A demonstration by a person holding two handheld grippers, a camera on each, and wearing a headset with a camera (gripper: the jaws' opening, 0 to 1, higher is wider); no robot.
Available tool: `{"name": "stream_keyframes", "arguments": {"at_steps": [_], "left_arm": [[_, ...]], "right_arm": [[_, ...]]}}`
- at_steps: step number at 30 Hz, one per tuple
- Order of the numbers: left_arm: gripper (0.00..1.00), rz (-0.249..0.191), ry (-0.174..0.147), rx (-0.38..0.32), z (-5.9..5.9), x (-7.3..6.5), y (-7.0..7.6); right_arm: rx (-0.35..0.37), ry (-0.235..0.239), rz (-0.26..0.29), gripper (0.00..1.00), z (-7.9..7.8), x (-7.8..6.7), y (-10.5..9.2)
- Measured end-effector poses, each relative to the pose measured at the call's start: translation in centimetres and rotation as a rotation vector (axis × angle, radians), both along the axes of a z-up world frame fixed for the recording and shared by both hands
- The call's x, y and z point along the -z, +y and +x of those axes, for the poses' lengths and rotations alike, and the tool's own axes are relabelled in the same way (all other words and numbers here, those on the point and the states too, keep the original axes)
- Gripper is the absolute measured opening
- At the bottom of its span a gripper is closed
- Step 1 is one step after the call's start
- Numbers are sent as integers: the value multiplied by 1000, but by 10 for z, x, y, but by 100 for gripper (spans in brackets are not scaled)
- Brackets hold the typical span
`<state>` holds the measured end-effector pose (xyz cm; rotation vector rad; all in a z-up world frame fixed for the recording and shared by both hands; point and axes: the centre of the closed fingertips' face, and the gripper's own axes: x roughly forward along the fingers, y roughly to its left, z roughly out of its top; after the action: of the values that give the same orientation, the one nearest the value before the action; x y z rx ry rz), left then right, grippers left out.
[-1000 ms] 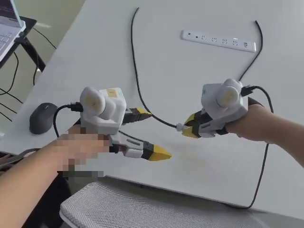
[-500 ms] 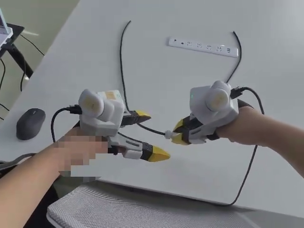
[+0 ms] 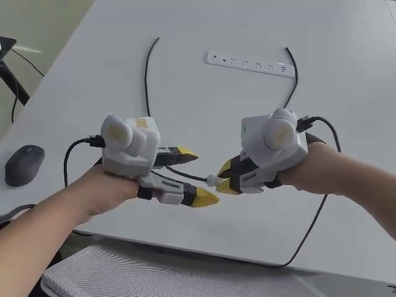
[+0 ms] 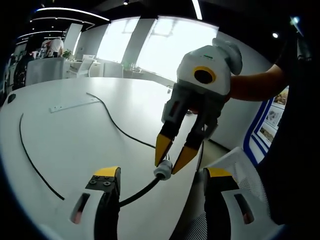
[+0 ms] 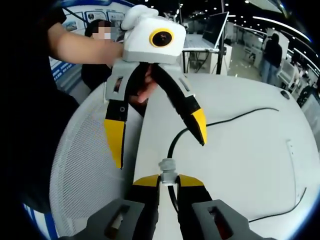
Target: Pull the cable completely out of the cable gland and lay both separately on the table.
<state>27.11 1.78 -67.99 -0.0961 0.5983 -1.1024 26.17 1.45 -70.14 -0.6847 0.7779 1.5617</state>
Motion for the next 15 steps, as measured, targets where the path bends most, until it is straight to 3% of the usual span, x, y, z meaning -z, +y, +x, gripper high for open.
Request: {"name": "stream_keyframes", "arguments": {"at_steps": [7, 9, 15], "left_arm": [[55, 1, -4, 18, -2, 2, -2], [47, -10, 18, 23, -4, 1, -3], [37, -37, 32, 31, -5, -2, -6]], "right_arm": [[-19, -13, 6, 7, -2, -6, -1], [-24, -13, 11, 7, -3, -7, -1], [-27, -22, 22, 7, -2, -9, -1]]}}
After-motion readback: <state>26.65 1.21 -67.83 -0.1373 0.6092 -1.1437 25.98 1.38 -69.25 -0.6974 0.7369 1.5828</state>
